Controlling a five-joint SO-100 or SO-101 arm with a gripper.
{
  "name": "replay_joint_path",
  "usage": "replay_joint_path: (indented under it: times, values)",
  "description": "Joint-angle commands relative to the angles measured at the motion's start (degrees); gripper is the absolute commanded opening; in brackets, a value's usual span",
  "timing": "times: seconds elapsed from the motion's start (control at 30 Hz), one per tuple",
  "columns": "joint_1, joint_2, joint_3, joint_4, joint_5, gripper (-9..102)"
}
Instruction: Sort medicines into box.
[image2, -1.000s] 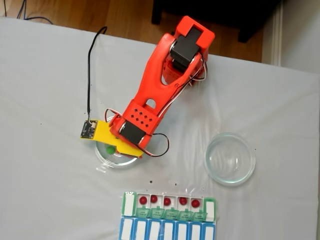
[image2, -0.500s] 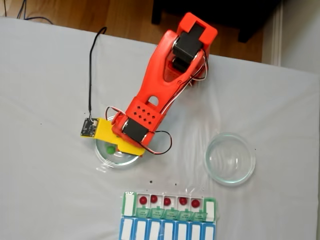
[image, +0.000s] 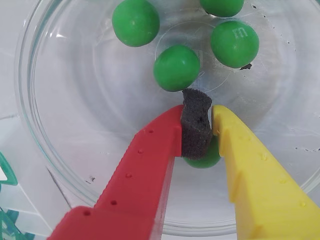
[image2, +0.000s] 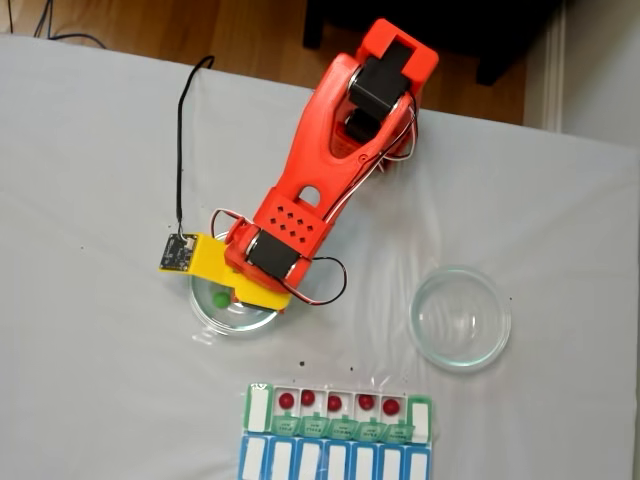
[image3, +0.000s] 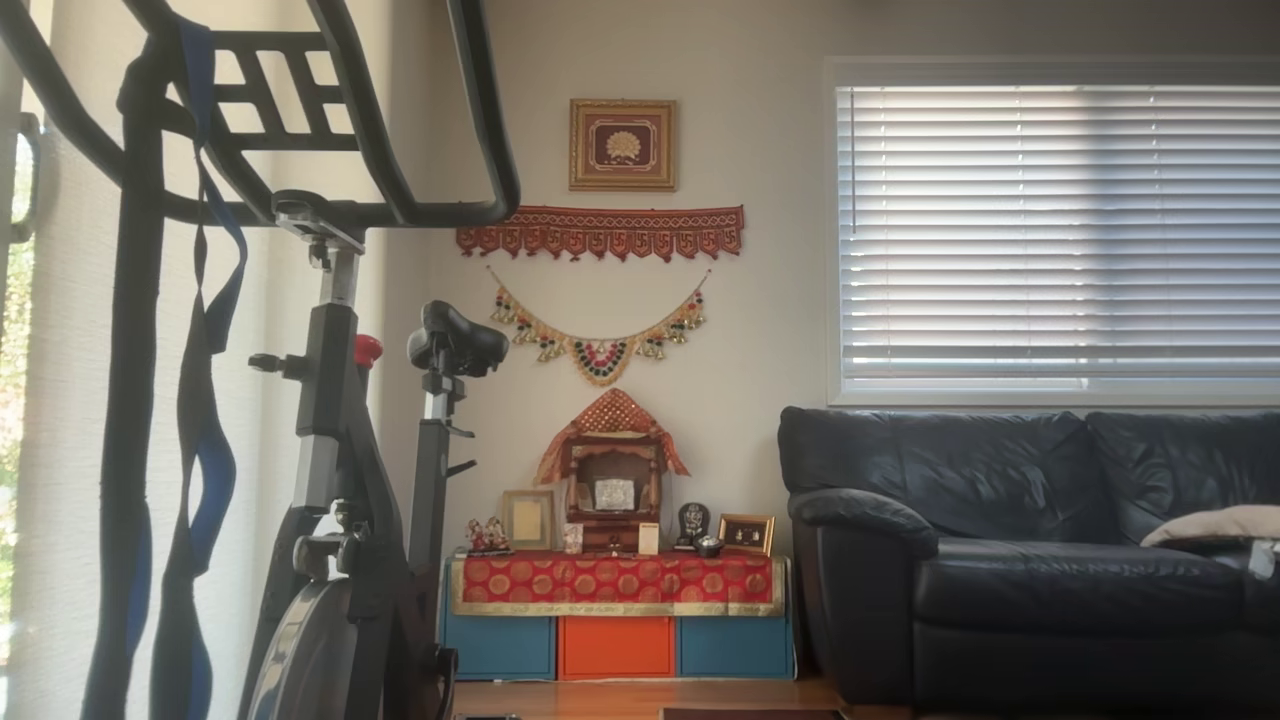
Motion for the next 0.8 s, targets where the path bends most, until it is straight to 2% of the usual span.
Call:
replay_joint_path:
  times: [0.0, 0.77]
  values:
    - [-1.4, 4.7, -0.3, -0.4, 0.4, 2]
    - [-1.0, 4.5, -0.1, -5.1, 1.8, 1]
